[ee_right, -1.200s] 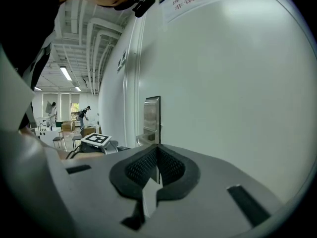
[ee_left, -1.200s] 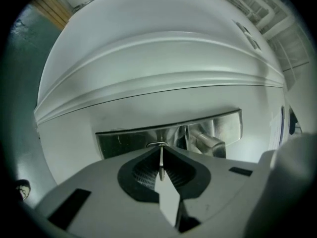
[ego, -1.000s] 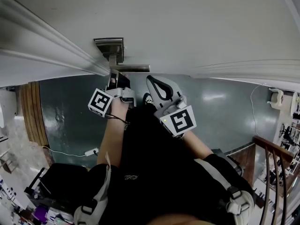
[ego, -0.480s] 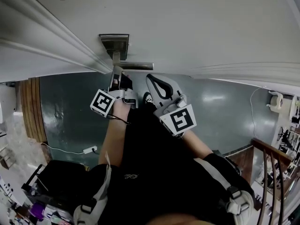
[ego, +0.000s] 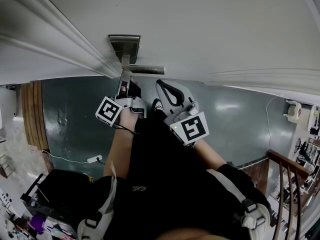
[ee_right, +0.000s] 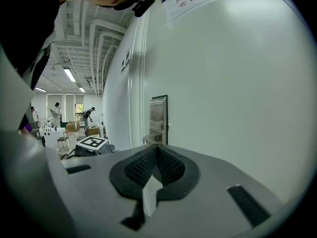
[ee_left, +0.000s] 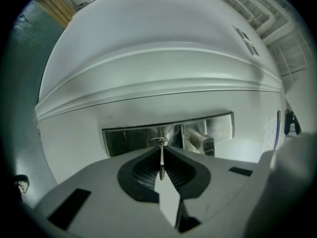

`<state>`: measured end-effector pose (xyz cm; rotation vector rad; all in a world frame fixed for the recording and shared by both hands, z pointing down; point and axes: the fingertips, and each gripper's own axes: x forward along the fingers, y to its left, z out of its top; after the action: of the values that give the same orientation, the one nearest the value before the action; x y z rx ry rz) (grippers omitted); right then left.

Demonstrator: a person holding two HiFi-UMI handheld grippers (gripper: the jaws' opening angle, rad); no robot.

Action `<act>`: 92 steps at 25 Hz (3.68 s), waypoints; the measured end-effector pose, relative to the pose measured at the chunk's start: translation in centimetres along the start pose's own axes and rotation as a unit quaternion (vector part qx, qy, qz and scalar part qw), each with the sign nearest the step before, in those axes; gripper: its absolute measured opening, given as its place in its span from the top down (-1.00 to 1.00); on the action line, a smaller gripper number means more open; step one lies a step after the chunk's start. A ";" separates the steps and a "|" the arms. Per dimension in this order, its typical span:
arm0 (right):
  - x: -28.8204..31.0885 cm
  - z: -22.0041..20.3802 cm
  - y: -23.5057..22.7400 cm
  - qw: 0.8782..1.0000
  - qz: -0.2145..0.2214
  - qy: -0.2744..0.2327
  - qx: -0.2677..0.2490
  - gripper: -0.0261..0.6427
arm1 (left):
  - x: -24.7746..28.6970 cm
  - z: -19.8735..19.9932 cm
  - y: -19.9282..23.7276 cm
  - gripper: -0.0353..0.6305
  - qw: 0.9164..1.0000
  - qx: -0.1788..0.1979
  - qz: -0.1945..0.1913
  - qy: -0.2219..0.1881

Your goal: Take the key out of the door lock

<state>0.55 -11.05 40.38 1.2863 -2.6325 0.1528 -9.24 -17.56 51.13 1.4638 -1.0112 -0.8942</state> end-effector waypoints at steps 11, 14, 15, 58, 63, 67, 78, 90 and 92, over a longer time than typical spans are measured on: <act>0.2 -0.5 0.6 1.000 0.018 0.001 0.001 0.90 | -2.5 -0.1 0.8 0.79 1.000 0.011 0.022 0.003; 0.3 -0.6 1.0 1.000 0.026 0.001 0.001 0.90 | -3.2 -0.2 0.8 0.79 1.000 0.014 0.026 0.001; 0.3 -0.7 1.2 1.000 0.028 0.002 0.002 0.90 | -3.5 -0.1 0.8 0.79 1.000 0.015 0.027 0.000; 3.4 5.7 7.6 0.985 0.151 -0.056 -0.061 0.90 | -12.7 5.3 -14.8 0.78 0.842 0.528 0.077 -0.075; 2.7 7.9 7.2 0.983 0.144 -0.087 -0.067 0.90 | -12.5 4.8 -17.2 0.78 0.825 0.555 0.064 -0.083; 1.8 9.2 7.2 0.982 0.140 -0.103 -0.072 0.90 | -13.1 4.6 -19.2 0.78 0.821 0.560 0.057 -0.091; 0.9 11.2 7.2 0.979 0.139 -0.122 -0.083 0.90 | -13.4 4.1 -22.0 0.78 0.812 0.573 0.037 -0.105; -0.1 12.7 6.3 0.979 0.131 -0.131 -0.081 0.90 | -13.0 3.2 -23.8 0.78 0.806 0.582 0.021 -0.107; -0.2 12.9 6.1 0.979 0.130 -0.133 -0.082 0.90 | -12.9 3.1 -24.0 0.78 0.804 0.585 0.019 -0.107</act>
<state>-5.96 -9.48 27.80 0.9650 -2.9581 -0.2096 -13.87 -5.53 26.91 2.3489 -1.9407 -0.3346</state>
